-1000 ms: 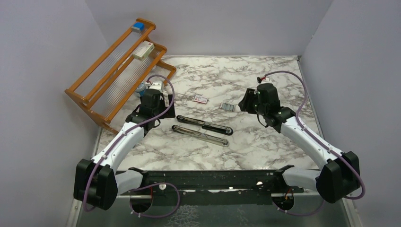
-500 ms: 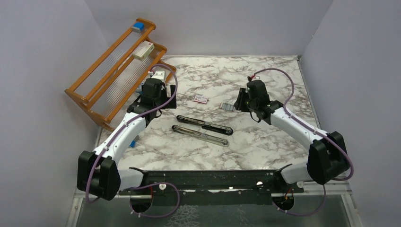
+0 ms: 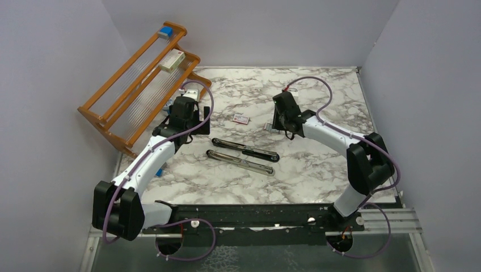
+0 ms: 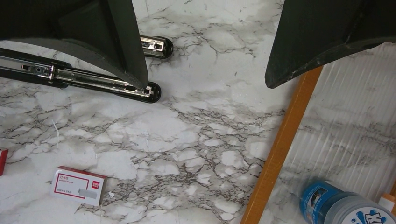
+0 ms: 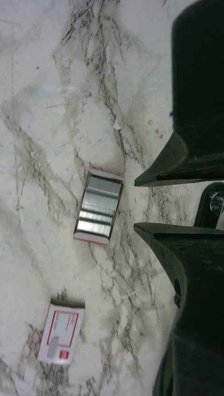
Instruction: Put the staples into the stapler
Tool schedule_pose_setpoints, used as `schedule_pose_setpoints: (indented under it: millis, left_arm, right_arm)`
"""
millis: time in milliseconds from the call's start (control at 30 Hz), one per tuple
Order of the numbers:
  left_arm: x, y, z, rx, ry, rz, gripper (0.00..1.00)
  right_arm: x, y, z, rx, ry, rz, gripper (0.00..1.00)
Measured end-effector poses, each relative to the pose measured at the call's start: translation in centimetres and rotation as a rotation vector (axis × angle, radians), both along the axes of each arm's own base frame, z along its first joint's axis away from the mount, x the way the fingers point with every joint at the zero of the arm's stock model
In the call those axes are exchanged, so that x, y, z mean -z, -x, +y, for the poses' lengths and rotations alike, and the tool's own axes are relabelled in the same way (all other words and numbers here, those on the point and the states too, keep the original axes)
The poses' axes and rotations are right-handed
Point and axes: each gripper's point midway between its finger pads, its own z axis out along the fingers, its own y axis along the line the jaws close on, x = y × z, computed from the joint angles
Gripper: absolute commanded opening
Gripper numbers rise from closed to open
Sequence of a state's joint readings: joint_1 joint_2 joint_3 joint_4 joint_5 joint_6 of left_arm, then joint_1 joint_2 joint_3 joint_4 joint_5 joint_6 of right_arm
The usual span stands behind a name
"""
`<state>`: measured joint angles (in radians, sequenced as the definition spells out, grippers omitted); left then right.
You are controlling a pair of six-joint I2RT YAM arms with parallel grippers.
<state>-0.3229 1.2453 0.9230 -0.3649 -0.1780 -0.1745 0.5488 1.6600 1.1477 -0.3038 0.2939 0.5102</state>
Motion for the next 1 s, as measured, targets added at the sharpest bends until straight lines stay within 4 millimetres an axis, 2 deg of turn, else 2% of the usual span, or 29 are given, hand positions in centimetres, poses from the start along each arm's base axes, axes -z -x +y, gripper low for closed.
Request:
schedule_pose_setpoints:
  millis: [100, 200, 667, 1000]
  left_arm:
    - [0.2, 0.2, 0.1, 0.003, -0.005, 0.008, 0.98]
    - [0.3, 0.3, 0.1, 0.004, -0.007, 0.014, 0.98]
    - [0.6, 0.5, 0.2, 0.010, -0.021, 0.030, 0.98]
    - [1.3, 0.4, 0.2, 0.012, -0.030, 0.049, 0.98]
  right_arm:
    - [1.4, 0.3, -1.5, 0.048, 0.074, 0.033, 0.38]
    - [1.9, 0.5, -2.1, 0.061, 0.103, 0.049, 0.38]
    - [5.5, 1.3, -1.7, -0.003, 0.145, 0.151, 0.33]
    - [7.1, 1.8, -2.1, -0.024, 0.175, 0.200, 0.33]
